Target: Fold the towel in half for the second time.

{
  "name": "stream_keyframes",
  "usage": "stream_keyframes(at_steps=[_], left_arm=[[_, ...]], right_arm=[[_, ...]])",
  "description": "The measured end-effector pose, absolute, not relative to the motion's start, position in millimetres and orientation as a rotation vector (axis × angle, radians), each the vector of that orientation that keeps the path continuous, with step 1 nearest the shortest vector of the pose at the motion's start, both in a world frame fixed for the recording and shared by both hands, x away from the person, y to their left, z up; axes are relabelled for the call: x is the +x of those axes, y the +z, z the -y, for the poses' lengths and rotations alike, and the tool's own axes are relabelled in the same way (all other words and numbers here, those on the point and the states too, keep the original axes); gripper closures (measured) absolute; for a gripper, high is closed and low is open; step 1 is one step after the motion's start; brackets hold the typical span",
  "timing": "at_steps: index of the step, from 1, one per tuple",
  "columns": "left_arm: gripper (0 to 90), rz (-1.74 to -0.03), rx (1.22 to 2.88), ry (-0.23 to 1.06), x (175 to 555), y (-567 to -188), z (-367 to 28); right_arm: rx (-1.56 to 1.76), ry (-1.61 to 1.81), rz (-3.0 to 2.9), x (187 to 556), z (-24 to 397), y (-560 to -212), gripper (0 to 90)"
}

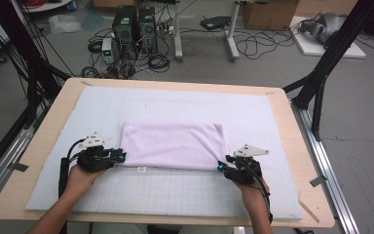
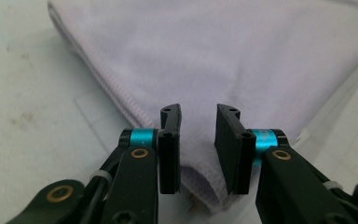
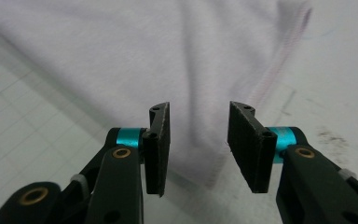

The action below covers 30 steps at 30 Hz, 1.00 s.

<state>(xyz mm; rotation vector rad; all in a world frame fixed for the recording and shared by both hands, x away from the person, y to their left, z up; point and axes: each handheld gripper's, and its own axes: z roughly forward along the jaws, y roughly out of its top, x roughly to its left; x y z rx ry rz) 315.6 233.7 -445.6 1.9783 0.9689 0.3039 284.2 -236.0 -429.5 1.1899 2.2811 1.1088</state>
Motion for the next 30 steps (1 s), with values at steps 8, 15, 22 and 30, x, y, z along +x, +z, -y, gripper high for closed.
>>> stream_keyframes(at_steps=[8, 15, 22, 30], left_arm=[[65.4, -1.019, 1.948, 0.302, 312.9, -443.4, -243.6], [46.3, -0.988, 1.751, 0.379, 317.2, -432.7, -263.6], [24.4, -0.945, 1.628, 0.433, 317.1, -421.2, -270.9], [18.9, -0.926, 1.596, 0.455, 312.4, -418.0, -280.7]], right_arm=[[1.161, 0.983, -2.340, 278.8, 242.6, -436.5, 55.6], [1.213, 1.136, -2.091, 273.2, 265.3, -416.9, 30.2], [1.236, 1.099, -1.953, 269.2, 281.2, -411.6, 11.4], [1.223, 1.153, -1.912, 264.1, 293.3, -406.8, 11.4]])
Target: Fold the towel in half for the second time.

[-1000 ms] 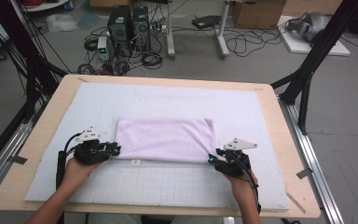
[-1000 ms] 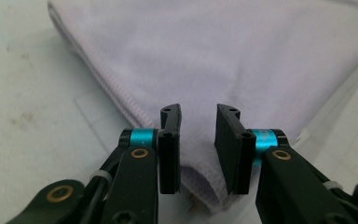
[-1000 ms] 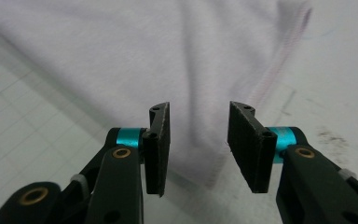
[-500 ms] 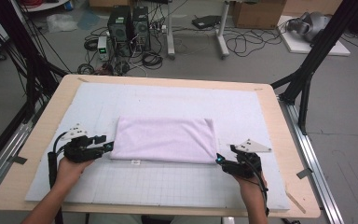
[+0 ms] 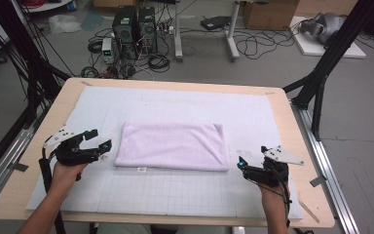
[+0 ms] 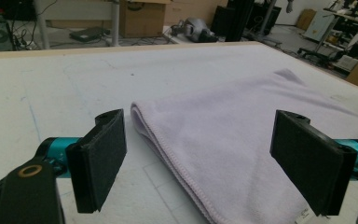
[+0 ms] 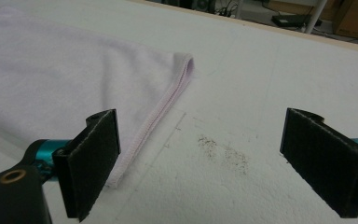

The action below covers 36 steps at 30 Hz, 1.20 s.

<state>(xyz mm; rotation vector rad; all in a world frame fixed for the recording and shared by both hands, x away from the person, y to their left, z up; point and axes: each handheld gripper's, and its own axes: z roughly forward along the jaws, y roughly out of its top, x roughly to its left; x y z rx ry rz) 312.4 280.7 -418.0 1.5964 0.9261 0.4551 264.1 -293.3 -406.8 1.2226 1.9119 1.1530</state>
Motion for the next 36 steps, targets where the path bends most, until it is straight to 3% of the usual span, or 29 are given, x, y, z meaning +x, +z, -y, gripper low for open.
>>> stream_keyframes(at_steps=[36], left_arm=[[21.0, -0.938, 1.607, 0.468, 306.9, -420.0, -284.2]], right_arm=[[1.228, 1.136, -1.942, 264.2, 284.9, -407.4, 11.4]])
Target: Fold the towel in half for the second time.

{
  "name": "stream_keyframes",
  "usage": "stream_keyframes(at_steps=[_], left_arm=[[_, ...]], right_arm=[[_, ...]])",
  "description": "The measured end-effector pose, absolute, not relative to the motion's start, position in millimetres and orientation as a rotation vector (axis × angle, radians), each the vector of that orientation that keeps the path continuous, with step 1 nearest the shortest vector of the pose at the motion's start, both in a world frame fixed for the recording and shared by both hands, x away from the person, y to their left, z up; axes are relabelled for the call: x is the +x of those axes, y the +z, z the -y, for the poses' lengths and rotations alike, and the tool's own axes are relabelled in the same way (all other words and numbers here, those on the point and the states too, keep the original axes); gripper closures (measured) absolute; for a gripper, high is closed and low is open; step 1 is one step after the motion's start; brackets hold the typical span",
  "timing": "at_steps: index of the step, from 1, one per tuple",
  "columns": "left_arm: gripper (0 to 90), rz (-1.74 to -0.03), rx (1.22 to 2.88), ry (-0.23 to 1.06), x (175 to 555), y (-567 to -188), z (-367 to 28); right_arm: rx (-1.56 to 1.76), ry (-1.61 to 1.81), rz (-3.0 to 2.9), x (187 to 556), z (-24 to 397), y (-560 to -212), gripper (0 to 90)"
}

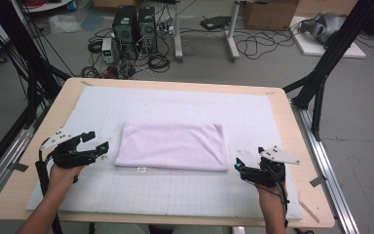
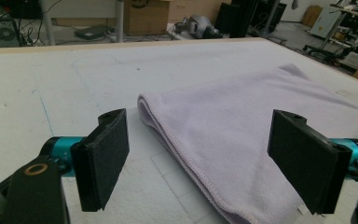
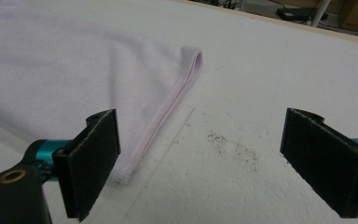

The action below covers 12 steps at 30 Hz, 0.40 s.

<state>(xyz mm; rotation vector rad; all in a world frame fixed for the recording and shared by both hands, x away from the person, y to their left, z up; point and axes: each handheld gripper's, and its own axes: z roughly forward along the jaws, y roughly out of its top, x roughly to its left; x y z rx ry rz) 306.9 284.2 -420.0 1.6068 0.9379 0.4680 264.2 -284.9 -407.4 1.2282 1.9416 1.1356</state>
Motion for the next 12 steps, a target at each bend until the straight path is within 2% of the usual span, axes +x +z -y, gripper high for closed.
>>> stream_keyframes(at_steps=[12], left_arm=[[21.3, -0.939, 1.610, 0.472, 307.0, -420.2, -284.2]], right_arm=[[1.231, 1.143, -1.935, 264.5, 285.5, -407.2, 11.4]])
